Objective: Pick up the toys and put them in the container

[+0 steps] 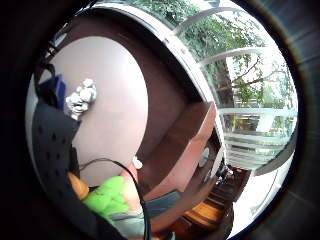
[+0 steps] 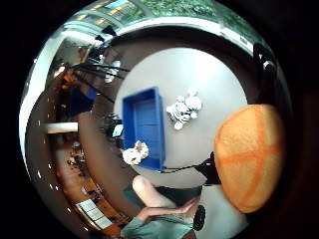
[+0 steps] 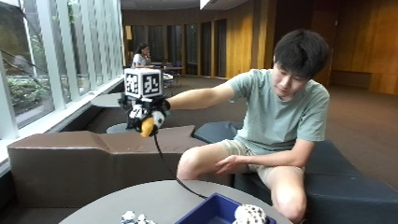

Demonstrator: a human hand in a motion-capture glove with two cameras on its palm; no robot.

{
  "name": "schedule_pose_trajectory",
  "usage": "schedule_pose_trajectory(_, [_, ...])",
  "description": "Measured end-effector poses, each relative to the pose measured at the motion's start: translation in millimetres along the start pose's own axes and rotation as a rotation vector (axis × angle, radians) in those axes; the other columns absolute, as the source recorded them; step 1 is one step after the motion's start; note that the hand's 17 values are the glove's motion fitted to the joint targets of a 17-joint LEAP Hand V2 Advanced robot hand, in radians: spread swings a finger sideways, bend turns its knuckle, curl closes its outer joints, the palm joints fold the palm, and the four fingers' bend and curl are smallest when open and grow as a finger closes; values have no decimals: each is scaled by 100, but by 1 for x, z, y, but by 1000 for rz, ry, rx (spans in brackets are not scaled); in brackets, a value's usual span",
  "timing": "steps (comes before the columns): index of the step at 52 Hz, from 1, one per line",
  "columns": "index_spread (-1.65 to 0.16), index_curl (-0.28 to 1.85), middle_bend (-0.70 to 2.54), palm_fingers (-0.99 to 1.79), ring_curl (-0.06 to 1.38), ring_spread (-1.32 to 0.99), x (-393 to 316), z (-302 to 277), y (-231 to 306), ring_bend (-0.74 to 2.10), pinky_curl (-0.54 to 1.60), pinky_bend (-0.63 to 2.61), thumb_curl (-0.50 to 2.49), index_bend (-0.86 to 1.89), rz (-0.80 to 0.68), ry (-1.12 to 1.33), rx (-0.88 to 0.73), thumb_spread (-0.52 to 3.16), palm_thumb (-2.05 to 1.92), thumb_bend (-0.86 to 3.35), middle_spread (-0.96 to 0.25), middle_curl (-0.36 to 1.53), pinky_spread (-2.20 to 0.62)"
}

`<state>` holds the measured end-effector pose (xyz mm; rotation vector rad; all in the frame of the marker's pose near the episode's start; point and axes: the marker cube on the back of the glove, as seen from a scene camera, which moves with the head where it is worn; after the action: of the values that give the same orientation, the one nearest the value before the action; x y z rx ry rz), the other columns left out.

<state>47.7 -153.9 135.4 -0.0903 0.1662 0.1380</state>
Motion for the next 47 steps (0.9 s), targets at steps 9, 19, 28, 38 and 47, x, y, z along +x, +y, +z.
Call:
schedule_pose_trajectory(9, [-32,55,101,107,68,-37,-67,-69,14,120,47,105,87,77,-60,33,108,39,70,9,-28,67,-38])
schedule_pose_trajectory(19, [-31,64,103,104,69,-36,-157,-84,18,125,50,107,93,78,-167,38,157,30,70,7,-28,72,-38])
schedule_pose_trajectory(28, [-31,72,103,100,68,-36,-223,-68,17,125,51,109,97,77,-230,-21,183,25,71,6,-28,77,-39])
schedule_pose_trajectory(38, [-31,78,96,92,67,-36,-267,-34,17,127,53,114,101,69,-297,-59,137,24,70,3,-29,78,-38])
schedule_pose_trajectory(47, [-29,78,70,48,66,-35,-294,15,5,125,55,132,99,34,-243,-19,-88,46,67,-1,-30,73,-38])
